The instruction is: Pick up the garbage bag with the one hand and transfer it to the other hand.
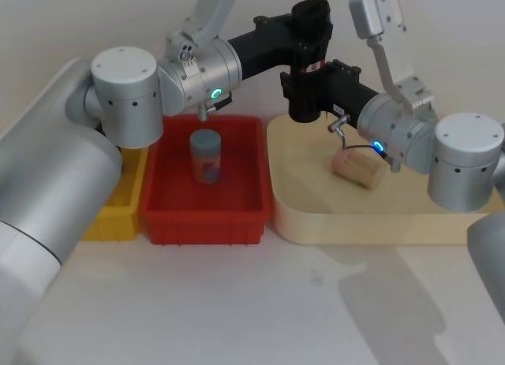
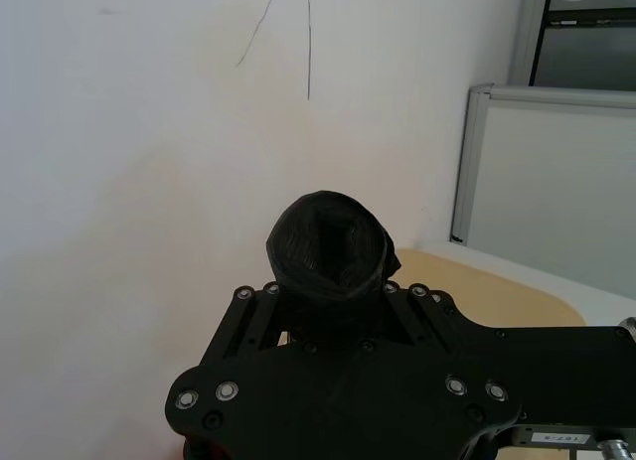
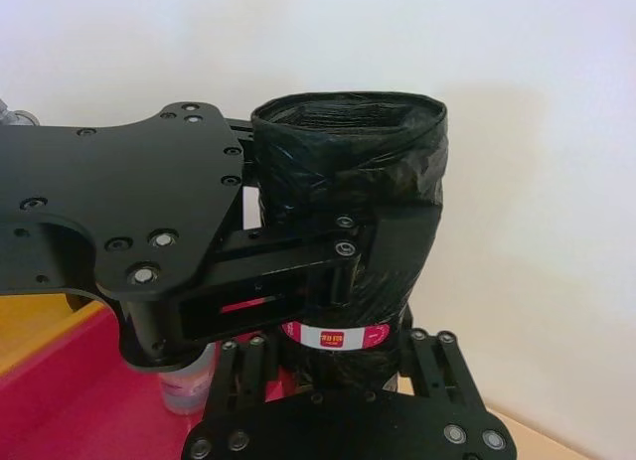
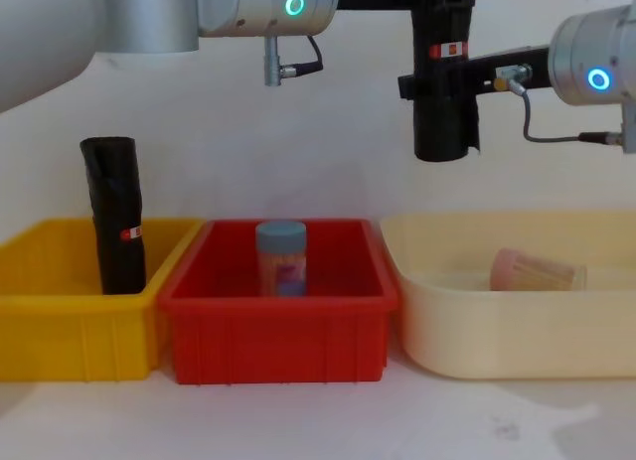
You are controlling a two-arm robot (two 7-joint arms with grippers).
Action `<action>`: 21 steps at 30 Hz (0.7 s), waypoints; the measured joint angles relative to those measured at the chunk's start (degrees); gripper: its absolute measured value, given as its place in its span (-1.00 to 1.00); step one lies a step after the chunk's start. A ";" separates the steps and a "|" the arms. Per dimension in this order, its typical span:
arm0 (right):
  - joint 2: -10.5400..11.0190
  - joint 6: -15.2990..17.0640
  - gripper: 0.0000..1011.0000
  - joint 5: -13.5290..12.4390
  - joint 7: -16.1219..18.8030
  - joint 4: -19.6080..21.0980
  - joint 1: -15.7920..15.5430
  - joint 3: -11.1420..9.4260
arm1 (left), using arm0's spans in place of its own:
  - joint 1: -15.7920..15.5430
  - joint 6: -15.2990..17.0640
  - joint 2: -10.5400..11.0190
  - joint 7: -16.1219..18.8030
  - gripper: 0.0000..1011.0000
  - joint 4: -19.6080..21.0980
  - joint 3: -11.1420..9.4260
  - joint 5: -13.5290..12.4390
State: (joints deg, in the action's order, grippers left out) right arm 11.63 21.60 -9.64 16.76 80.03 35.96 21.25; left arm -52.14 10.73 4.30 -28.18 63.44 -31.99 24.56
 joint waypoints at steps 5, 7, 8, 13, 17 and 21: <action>-0.17 -0.08 0.12 0.11 -0.06 -0.28 0.19 0.07 | 0.00 0.00 0.00 0.00 -0.32 0.00 0.00 -0.01; -0.20 -0.10 0.12 0.13 -0.07 -0.35 0.25 0.08 | 0.00 0.00 0.00 0.01 -0.32 0.00 0.00 0.00; -0.22 -0.12 0.12 0.15 -0.07 -0.38 0.27 0.09 | 0.00 0.00 0.00 0.01 -0.32 0.00 0.00 0.00; -0.32 -0.19 0.12 0.20 -0.11 -0.53 0.35 0.13 | 0.00 0.00 0.00 0.00 -0.32 0.00 0.00 -0.01; -0.37 -0.21 0.12 0.23 -0.14 -0.60 0.41 0.15 | 0.00 0.00 0.00 0.00 -0.32 0.00 0.00 0.00; -0.41 -0.24 0.12 0.26 -0.16 -0.65 0.44 0.17 | -0.01 0.00 -0.01 -0.02 -0.25 0.00 -0.01 0.01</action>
State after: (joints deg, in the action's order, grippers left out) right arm 11.22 21.36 -9.38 16.60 79.38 36.40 21.43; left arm -52.15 10.73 4.29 -28.20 63.44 -32.00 24.57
